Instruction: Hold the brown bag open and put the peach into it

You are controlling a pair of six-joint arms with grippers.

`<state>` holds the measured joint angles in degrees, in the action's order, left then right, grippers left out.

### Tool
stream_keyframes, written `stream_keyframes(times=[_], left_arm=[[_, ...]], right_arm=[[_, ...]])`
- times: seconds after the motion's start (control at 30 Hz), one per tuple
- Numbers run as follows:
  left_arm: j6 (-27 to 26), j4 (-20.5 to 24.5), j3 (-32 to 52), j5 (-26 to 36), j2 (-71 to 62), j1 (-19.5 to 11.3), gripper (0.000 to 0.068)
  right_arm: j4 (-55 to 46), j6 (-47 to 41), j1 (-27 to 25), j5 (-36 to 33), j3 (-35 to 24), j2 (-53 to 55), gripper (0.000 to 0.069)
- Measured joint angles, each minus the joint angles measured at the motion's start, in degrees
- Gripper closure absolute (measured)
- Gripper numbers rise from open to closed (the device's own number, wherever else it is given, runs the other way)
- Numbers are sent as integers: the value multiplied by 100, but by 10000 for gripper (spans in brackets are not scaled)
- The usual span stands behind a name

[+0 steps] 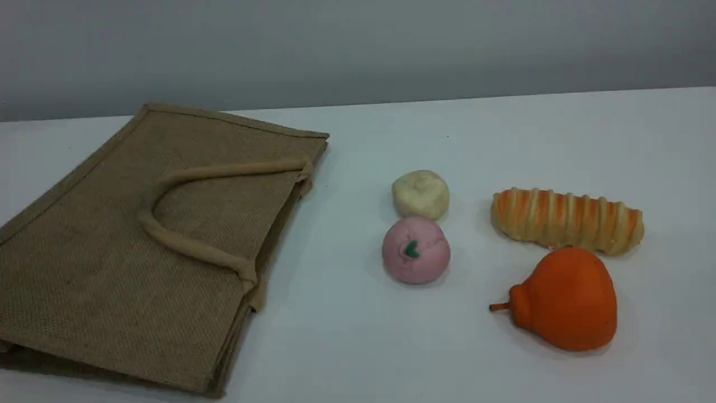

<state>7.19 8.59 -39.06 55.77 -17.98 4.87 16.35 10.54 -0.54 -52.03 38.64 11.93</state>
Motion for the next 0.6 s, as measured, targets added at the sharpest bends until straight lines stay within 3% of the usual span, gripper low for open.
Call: stream_keyframes(times=[0.3,0.6], left_arm=[[-19,-244,-477,-913,-1921,0,148],[-26,-263,-919,-1014,-3858,0,148]], right_arm=[[44,-72,0,-45,1132,1689,104],[50,-105,0,318,1174,2899,104]])
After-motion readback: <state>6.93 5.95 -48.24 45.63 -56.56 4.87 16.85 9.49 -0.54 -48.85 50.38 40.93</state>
